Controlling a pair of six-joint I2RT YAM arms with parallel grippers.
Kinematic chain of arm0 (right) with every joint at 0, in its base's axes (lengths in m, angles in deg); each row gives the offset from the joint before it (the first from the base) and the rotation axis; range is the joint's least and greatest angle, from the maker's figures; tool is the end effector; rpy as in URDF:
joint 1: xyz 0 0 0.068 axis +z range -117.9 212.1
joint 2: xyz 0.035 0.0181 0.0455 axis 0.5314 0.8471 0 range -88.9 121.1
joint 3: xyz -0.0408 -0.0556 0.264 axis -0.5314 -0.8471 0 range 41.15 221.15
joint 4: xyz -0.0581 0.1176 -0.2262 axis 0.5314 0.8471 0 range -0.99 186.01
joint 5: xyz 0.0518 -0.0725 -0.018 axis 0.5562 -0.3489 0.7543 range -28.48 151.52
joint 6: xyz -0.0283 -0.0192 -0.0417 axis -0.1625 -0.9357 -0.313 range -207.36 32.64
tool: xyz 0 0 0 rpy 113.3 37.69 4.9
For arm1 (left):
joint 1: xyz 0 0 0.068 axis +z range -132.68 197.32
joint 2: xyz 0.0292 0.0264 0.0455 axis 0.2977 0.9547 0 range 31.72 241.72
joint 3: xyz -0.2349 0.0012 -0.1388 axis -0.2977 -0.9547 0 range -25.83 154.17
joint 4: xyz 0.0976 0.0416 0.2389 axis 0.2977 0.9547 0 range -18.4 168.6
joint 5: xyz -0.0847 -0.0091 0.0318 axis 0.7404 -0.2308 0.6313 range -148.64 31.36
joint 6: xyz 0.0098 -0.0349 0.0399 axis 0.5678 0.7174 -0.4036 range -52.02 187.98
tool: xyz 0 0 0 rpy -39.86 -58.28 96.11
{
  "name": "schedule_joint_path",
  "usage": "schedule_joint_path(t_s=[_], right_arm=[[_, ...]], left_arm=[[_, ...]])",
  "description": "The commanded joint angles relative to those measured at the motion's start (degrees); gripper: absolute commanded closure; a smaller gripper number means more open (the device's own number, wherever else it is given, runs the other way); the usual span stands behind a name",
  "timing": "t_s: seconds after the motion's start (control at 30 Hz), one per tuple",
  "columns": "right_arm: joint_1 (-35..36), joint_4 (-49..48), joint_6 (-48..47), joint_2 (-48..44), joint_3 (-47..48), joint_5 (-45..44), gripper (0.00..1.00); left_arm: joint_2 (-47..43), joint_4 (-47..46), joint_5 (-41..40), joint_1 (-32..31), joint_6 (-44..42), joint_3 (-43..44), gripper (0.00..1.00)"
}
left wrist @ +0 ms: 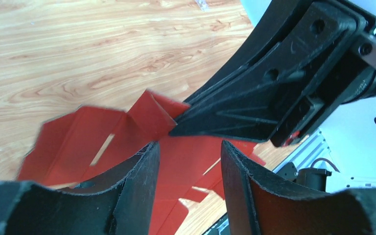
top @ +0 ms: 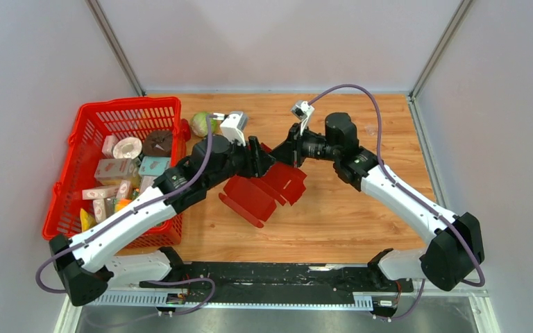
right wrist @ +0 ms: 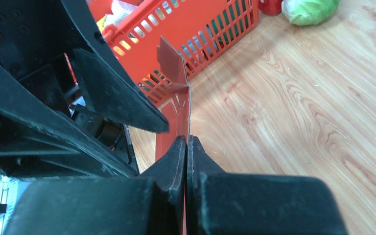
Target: Fold the paper box
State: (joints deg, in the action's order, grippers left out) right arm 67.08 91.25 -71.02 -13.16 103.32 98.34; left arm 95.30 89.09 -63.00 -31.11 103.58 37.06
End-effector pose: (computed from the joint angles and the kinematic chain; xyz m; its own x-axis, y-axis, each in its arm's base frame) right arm 0.2384 0.1929 0.3424 -0.4761 -0.0584 -0.8775 -0.8310 0.3562 0.4272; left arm 0.1693 -0.1869 0.3729 -0.5746 -0.2267 -0.7864 0.4471 0.7178 -0.5337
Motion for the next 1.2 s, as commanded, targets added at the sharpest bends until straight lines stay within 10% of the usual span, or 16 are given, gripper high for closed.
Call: schedule_joint_path(t_s=[0.0, 0.27, 0.43, 0.7, 1.17], right_arm=[[-1.9, -5.7, 2.2, -2.3, -0.1, 2.9, 1.0], [-3.7, -7.9, 5.0, -3.1, -0.9, 6.3, 1.0], [-3.9, -8.3, 5.6, -4.2, -1.4, 7.3, 1.0], [-4.0, -9.0, 6.0, -5.0, -2.1, 7.8, 1.0], [-4.2, -9.5, 6.2, -4.9, -2.2, 8.9, 1.0]], left_arm=[[-7.2, 2.3, -4.9, -0.3, -1.2, -0.3, 0.42], [-20.9, 16.3, -14.2, -0.2, -1.8, -4.8, 0.46], [-20.0, 23.6, -18.9, -0.2, -1.5, -2.8, 0.69], [-11.6, 22.8, -23.7, -0.2, -0.7, -1.1, 0.96], [-9.2, 10.5, -13.5, 2.3, -2.6, -2.2, 1.0]])
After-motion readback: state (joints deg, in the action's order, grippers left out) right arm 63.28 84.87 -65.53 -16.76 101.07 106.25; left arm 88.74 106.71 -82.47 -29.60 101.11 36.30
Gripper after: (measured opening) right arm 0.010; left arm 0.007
